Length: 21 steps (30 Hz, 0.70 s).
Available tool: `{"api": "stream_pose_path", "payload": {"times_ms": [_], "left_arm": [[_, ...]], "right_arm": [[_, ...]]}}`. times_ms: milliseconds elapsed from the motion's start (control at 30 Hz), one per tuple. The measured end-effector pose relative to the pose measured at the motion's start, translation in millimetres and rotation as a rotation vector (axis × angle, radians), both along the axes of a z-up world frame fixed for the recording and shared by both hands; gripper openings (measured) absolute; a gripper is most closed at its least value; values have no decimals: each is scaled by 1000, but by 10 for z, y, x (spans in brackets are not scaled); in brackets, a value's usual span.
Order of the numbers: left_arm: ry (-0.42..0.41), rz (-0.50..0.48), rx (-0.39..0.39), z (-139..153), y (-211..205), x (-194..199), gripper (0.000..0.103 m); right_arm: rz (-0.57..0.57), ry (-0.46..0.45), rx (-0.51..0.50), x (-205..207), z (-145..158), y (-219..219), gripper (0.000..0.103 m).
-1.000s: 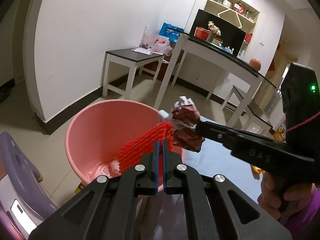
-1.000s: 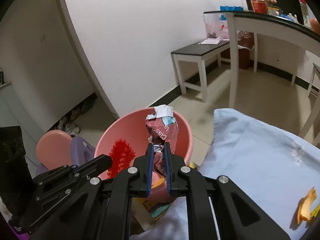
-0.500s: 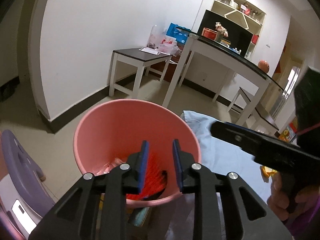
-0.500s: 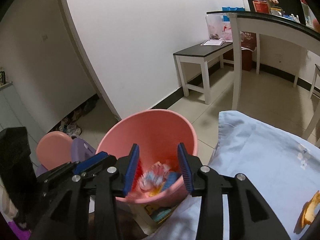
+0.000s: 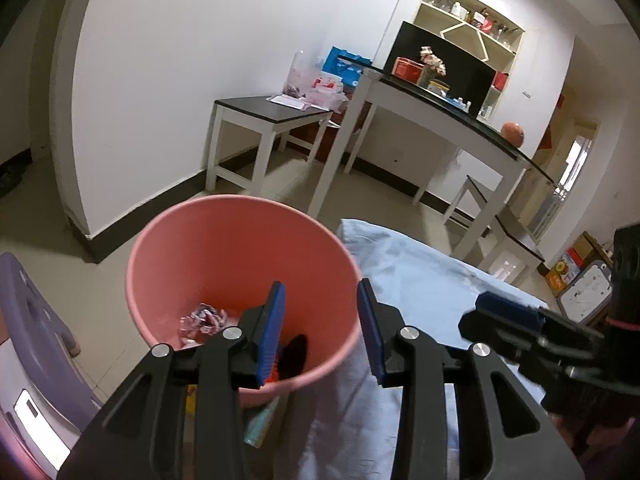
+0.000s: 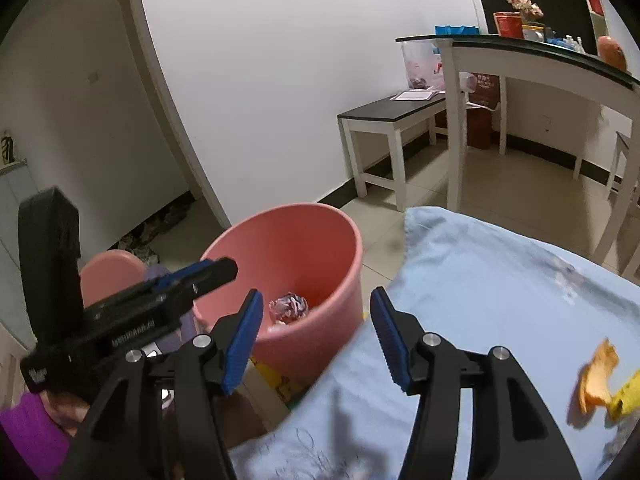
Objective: Collect trash
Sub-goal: 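Move both tools back over the table toward the remaining trash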
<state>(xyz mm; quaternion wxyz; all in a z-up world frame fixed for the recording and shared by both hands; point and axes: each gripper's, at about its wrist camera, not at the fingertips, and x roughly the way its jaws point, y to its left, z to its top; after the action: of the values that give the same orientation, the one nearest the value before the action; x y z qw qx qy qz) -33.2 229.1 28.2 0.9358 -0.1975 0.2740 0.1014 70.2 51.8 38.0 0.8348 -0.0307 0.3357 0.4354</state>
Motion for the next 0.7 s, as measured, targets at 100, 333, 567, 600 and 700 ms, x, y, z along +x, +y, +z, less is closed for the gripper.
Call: {"api": "stream_pose_path", "payload": {"times_ms": [100, 333, 567, 600, 700], "left_arm": [[-9, -20, 23, 50, -157, -5, 37], [-2, -136, 31, 68, -631, 118, 37], [14, -267, 61, 56, -1188, 340, 37], [17, -280, 55, 46, -1239, 376, 37], [45, -349, 47, 0, -1457, 546, 37]], "right_arm": [[-34, -8, -7, -48, -11, -225, 58], [-182, 17, -49, -84, -158, -903, 60], [-347, 20, -92, -59, -269, -1644, 60], [-379, 12, -96, -49, -265, -1780, 60], [-452, 25, -81, 9, -273, -2141, 59]]}}
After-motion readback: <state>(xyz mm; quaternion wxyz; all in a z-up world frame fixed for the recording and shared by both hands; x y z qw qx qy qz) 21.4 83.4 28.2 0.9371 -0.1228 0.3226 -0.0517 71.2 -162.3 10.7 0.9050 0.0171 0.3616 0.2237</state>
